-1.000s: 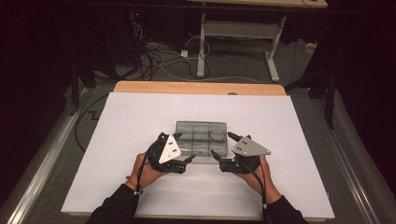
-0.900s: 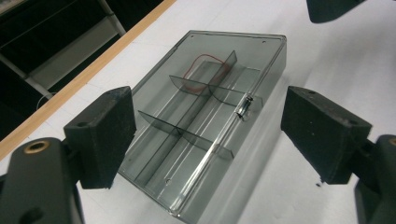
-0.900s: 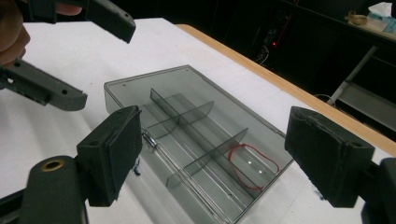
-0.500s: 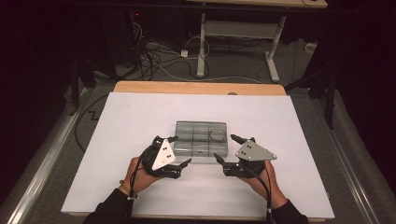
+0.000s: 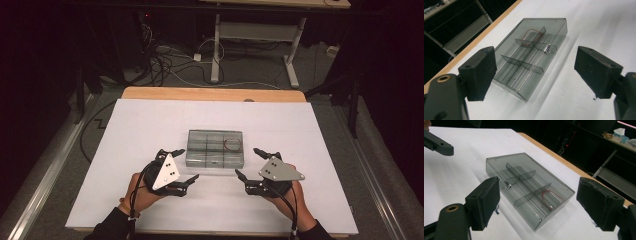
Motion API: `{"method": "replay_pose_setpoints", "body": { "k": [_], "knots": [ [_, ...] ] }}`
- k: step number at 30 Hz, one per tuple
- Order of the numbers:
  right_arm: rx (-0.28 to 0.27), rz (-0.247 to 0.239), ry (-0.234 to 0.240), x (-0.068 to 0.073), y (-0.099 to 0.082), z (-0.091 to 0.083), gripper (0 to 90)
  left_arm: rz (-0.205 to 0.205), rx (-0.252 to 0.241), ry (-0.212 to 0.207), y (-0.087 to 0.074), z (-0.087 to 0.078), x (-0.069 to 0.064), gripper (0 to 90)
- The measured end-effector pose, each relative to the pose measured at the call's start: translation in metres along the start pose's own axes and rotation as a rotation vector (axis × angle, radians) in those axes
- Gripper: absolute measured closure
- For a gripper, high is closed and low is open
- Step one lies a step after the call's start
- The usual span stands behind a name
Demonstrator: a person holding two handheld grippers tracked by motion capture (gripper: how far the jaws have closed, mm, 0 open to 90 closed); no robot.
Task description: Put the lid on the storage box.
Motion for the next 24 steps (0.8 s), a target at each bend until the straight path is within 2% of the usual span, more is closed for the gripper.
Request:
{"method": "replay_pose_setpoints", "body": {
  "k": [13,15,24],
  "knots": [
    [-0.003,0.012,-0.023,-0.005,-0.008,-0.017,19.2,0.010,0.005,0.023,-0.012,-0.013,0.000,17.6],
    [-0.004,0.016,-0.025,-0.006,-0.010,-0.018,19.3,-0.002,0.008,0.023,-0.016,-0.013,0.001,17.6],
    [0.008,0.012,-0.045,-0.009,-0.020,-0.025,19.2,-0.005,0.015,0.043,-0.029,-0.020,0.001,17.6]
  ]
}}
Point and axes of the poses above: each handheld gripper's, and its own axes: z roughly forward along the jaws, y roughly out of its top, x roughly to its left, the point moved 9 cm from there along z, roughly forward along the jaws, and after that the axes turned 5 degrees about x, right-handed, at the moved point
